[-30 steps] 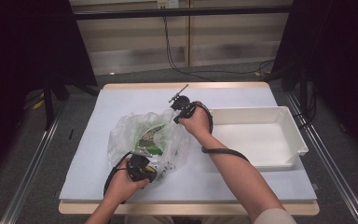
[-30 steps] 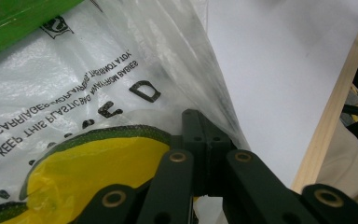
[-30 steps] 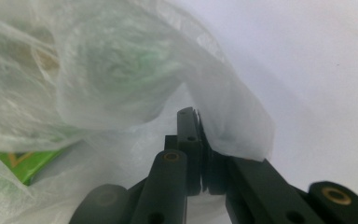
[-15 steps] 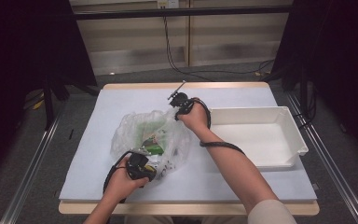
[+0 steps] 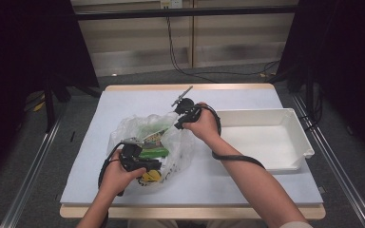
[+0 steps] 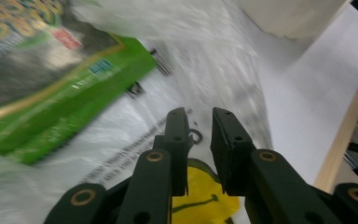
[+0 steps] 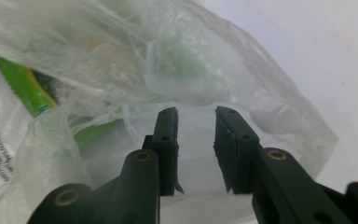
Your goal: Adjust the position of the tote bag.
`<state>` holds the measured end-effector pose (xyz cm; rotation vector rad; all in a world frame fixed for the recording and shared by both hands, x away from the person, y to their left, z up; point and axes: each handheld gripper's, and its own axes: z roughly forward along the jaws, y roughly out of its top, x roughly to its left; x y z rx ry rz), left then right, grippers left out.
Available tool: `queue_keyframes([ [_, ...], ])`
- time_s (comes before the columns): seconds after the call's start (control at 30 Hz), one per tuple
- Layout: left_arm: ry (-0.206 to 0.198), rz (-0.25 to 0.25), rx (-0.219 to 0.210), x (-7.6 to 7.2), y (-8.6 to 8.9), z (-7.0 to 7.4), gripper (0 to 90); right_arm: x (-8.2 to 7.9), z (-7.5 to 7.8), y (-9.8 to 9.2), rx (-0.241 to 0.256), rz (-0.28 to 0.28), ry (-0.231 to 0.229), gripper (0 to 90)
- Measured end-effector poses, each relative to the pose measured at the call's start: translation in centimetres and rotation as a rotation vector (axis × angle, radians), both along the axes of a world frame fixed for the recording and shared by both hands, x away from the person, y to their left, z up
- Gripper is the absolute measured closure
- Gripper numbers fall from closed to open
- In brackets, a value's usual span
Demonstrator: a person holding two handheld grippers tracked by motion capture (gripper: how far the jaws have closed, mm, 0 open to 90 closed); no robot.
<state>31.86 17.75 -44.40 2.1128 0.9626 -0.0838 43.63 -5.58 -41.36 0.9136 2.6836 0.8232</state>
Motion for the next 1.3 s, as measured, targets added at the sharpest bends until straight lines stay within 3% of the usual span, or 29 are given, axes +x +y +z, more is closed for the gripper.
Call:
queue_keyframes([
  [0.07, -0.012, 0.017, -0.004, 0.5, 0.4, 0.3, 72.4, -0.5, 0.1, 0.2, -0.002, 0.008, 0.0, 67.9],
  [0.33, -0.028, 0.091, -0.03, 2.5, 1.7, 1.5, 77.8, -1.6, -0.3, 2.0, 0.029, 0.05, -0.002, 61.9],
  [0.47, -0.048, 0.113, 0.007, 3.8, 2.0, 1.8, 79.2, -1.6, -0.5, 2.8, 0.042, 0.062, 0.005, 60.7],
  [0.67, -0.052, 0.163, 0.018, 5.8, 2.7, 1.7, 86.1, -1.5, -0.8, 3.5, 0.051, 0.068, -0.007, 58.2],
  [0.83, -0.066, 0.211, 0.038, 7.4, 3.8, 1.7, 90.0, -0.7, -1.1, 3.4, 0.035, 0.051, -0.002, 65.2],
  [0.9, -0.065, 0.22, 0.072, 8.2, 4.3, 1.6, 90.0, -0.4, -1.2, 3.3, 0.031, 0.044, -0.007, 68.4],
  [1.13, -0.046, 0.29, 0.071, 10.5, 5.8, 0.1, 90.0, 1.2, -1.8, 2.8, 0.048, 0.005, 0.013, 73.0],
  [1.17, -0.034, 0.277, 0.089, 10.8, 5.9, -0.2, 90.0, 1.4, -2.0, 2.8, 0.046, -0.01, 0.018, 73.3],
  [1.3, -0.02, 0.286, 0.093, 11.6, 6.1, -1.2, 90.0, 2.1, -2.5, 2.7, 0.043, -0.011, 0.029, 73.6],
])
